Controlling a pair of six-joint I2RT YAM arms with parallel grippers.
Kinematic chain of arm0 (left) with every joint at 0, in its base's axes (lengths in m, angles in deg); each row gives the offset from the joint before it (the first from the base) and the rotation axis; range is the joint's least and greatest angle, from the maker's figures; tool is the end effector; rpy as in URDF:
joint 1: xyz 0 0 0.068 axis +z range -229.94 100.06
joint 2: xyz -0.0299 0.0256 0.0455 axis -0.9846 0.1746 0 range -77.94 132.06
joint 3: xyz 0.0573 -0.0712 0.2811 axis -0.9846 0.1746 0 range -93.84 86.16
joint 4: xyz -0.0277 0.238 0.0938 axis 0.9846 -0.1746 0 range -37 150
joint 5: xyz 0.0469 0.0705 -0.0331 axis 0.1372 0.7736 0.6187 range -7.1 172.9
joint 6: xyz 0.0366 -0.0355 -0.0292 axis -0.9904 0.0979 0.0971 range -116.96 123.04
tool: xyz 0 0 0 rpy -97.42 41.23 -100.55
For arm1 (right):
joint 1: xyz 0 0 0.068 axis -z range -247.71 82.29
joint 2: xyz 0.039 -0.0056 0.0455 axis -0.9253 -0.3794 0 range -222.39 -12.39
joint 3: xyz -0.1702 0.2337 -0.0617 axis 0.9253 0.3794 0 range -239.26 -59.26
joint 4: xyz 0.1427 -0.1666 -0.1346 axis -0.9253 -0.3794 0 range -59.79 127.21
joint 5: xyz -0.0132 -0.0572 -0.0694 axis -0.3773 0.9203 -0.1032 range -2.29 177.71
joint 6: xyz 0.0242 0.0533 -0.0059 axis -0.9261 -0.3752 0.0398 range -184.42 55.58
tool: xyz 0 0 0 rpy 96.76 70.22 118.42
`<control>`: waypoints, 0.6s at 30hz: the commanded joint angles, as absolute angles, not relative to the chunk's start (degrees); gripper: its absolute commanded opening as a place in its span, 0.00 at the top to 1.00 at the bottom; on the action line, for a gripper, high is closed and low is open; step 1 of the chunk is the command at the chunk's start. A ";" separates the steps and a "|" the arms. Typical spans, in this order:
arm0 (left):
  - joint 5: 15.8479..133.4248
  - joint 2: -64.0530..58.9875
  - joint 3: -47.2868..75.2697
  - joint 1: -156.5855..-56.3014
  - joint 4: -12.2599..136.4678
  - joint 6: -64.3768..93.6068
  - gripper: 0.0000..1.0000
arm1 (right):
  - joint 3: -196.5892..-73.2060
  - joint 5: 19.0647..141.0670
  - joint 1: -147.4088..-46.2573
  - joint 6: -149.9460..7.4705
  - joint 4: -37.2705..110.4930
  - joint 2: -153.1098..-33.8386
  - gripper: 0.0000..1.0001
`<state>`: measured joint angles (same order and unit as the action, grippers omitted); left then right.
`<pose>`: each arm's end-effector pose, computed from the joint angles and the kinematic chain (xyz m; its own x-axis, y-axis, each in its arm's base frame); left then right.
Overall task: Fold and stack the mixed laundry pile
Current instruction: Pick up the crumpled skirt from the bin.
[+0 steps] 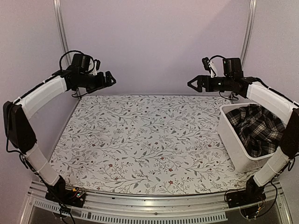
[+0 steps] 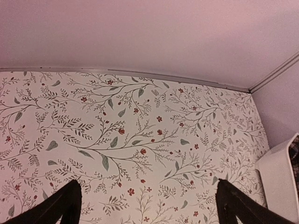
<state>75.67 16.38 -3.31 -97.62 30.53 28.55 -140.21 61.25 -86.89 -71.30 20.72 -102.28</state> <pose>0.3627 -0.1212 0.3741 -0.6572 -0.2391 -0.7148 0.1298 0.8983 -0.4198 0.3410 0.1388 0.3747 -0.4834 -0.0546 -0.8737 -0.6208 0.7251 0.2982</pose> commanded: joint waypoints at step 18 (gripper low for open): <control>68.17 19.28 -5.55 -97.12 32.05 28.89 0.00 | -140.78 91.03 -59.02 -91.36 -28.93 -80.19 0.01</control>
